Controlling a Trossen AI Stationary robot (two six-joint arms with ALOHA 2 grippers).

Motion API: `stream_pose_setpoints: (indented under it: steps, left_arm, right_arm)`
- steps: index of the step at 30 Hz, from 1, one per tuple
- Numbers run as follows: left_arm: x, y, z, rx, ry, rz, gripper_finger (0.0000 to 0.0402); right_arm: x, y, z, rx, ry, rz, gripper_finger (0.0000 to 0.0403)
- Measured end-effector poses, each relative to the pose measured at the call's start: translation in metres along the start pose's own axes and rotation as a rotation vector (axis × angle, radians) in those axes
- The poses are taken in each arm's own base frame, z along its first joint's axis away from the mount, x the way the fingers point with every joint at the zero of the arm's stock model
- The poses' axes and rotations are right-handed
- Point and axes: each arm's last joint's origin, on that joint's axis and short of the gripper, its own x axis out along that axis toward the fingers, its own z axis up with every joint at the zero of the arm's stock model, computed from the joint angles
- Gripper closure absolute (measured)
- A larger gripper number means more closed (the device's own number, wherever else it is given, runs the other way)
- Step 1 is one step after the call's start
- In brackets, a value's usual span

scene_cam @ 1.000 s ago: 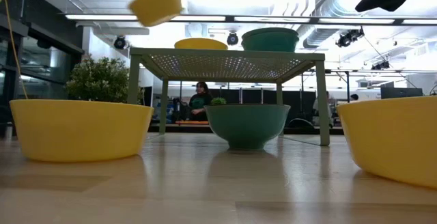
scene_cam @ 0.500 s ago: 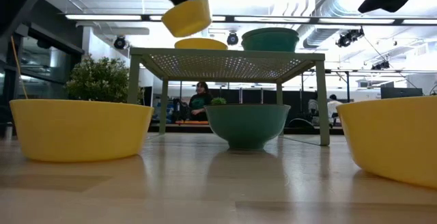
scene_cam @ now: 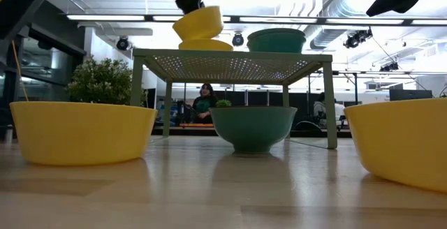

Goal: Pick & Place Mini bowls
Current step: Stack the top left yellow bowl on top of the yellow bowl on the shelf

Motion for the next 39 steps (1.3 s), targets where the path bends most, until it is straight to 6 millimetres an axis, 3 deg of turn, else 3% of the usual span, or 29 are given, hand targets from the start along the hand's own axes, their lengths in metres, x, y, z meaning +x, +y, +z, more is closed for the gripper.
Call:
stream_pose_setpoints:
  steps: [12, 33, 39]
  left_arm:
    - [0.02, -0.01, 0.016, 0.017, -0.006, -0.021, 0.0401]
    - [0.056, -0.008, 0.013, 0.021, 0.164, -0.074, 0.0401]
    - [0.054, -0.009, 0.012, 0.025, 0.171, -0.067, 0.0401]
  right_arm:
    - [0.0, 0.0, 0.0, -0.001, 0.001, 0.0, 0.0208]
    - [0.0, -0.001, -0.001, 0.002, 0.01, -0.008, 0.0208]
    - [0.0, -0.001, -0.001, 0.002, 0.011, -0.007, 0.0208]
